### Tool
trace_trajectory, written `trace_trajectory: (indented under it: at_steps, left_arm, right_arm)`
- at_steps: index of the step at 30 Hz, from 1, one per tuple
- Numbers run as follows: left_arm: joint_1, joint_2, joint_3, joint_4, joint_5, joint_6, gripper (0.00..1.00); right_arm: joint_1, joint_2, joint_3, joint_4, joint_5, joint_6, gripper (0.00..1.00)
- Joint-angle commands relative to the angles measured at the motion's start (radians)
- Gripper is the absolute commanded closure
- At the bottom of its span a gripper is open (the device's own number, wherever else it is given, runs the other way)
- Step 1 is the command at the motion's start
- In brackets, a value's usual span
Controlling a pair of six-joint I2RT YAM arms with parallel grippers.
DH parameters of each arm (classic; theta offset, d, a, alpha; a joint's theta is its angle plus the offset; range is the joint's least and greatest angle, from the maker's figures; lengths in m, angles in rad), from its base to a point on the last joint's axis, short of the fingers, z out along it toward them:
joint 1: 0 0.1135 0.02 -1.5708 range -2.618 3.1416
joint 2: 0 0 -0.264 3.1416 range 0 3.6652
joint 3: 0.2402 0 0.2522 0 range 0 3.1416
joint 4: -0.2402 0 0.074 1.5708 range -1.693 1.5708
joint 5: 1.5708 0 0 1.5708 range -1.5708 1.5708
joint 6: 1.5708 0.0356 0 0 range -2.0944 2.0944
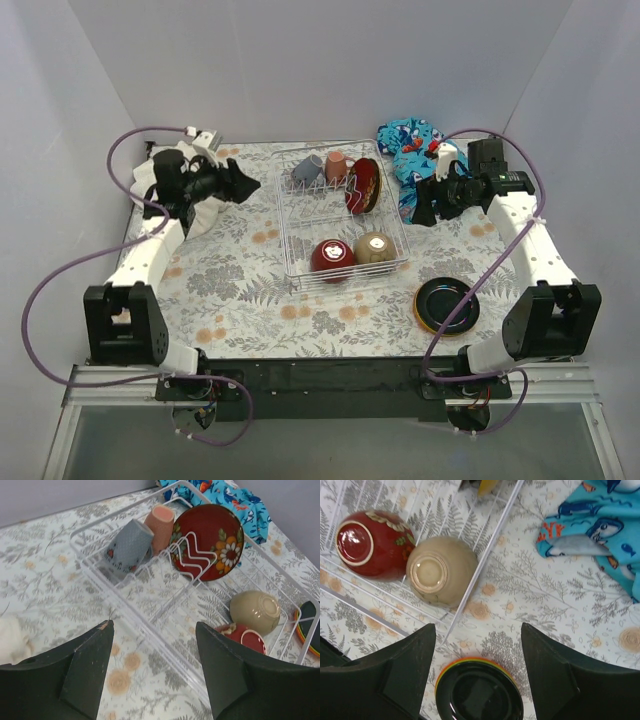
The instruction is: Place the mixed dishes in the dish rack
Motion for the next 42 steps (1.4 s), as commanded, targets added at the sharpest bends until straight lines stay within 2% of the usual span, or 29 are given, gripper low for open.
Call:
trace_trajectory:
  at_steps: [1, 2, 4, 5, 7, 8, 15, 17, 18, 19, 25, 36, 42]
  left_arm:
    - [-0.113, 0.178, 0.259, -0.055, -0.068, 0.106, 0.34]
    - [-0.133, 0.214, 0.303, -0.06, -0.089, 0.117, 0.36]
    - [-0.186, 0.286, 0.384, -0.048, -0.147, 0.127, 0.5]
    - [-0.202, 0.351, 0.445, -0.04, -0.162, 0.126, 0.72]
    - [-0.246, 0.412, 0.501, -0.005, -0.187, 0.126, 0.97]
    - [-0.26, 0.474, 0.553, 0.006, -0.229, 0.126, 1.0]
    - [-0.363, 0.663, 0.72, 0.052, -0.365, 0.136, 1.0]
    - [-0.381, 0.726, 0.754, 0.06, -0.406, 0.137, 1.0]
    - [-0.389, 0.746, 0.773, 0.064, -0.446, 0.14, 1.0]
    - [-0.392, 0.778, 0.796, 0.07, -0.472, 0.146, 1.0]
    - [-0.403, 0.815, 0.8, 0.064, -0.567, 0.216, 1.0]
    - [-0.384, 0.7, 0.567, 0.038, -0.638, 0.23, 1.0]
    - [-0.378, 0.665, 0.518, 0.032, -0.656, 0.23, 1.0]
  right_arm:
    - [0.004, 0.002, 0.043, 0.091, -0.061, 0.037, 0.26]
    - [0.004, 0.005, 0.04, 0.093, -0.042, 0.042, 0.27]
    - [0.005, 0.006, 0.014, 0.109, -0.013, 0.048, 0.33]
    - [0.005, 0.002, 0.003, 0.114, -0.011, 0.048, 0.34]
    - [0.005, -0.018, -0.023, 0.136, -0.011, 0.065, 0.41]
    - [0.004, -0.036, -0.049, 0.142, -0.011, 0.074, 0.43]
    - [0.004, -0.128, -0.173, 0.177, -0.005, 0.088, 0.63]
    - [-0.004, -0.147, -0.2, 0.186, 0.006, 0.1, 0.76]
    - [-0.006, -0.159, -0.216, 0.185, 0.01, 0.105, 0.85]
    - [-0.009, -0.167, -0.223, 0.185, 0.019, 0.115, 0.98]
    - [-0.029, -0.181, -0.252, 0.188, 0.044, 0.131, 0.99]
    - [-0.041, -0.103, -0.207, 0.209, 0.029, 0.141, 0.99]
    - [-0.042, -0.078, -0.184, 0.212, 0.022, 0.146, 0.99]
